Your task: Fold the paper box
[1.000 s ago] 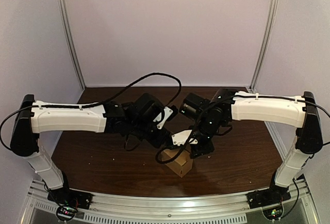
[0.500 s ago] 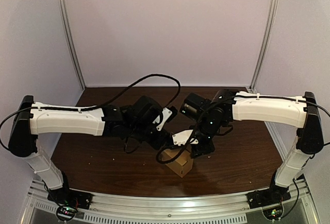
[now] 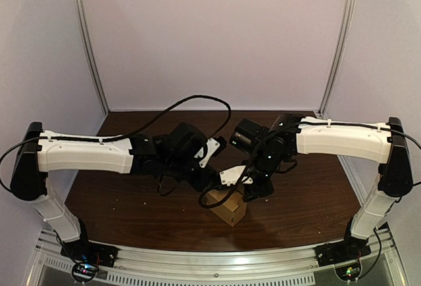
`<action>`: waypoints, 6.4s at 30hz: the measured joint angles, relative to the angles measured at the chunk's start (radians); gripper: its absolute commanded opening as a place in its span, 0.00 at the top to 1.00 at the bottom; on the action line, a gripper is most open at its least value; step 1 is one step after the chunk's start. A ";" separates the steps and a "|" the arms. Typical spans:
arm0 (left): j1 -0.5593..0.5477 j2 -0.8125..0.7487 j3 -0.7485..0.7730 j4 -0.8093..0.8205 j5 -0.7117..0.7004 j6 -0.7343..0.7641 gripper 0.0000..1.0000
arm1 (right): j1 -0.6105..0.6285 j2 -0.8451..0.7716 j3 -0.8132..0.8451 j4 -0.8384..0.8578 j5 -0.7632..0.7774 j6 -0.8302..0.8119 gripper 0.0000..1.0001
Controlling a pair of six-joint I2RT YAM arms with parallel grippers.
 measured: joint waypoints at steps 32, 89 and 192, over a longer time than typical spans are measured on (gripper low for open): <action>-0.002 -0.054 -0.121 0.141 0.007 0.034 1.00 | 0.000 -0.001 -0.012 0.012 0.012 0.026 0.66; -0.004 -0.077 -0.307 0.355 0.040 0.049 1.00 | 0.367 0.009 -0.126 0.083 0.775 -0.039 0.43; -0.023 -0.056 -0.119 0.202 -0.063 -0.139 0.60 | -0.238 0.151 0.026 -0.095 -0.476 0.215 0.42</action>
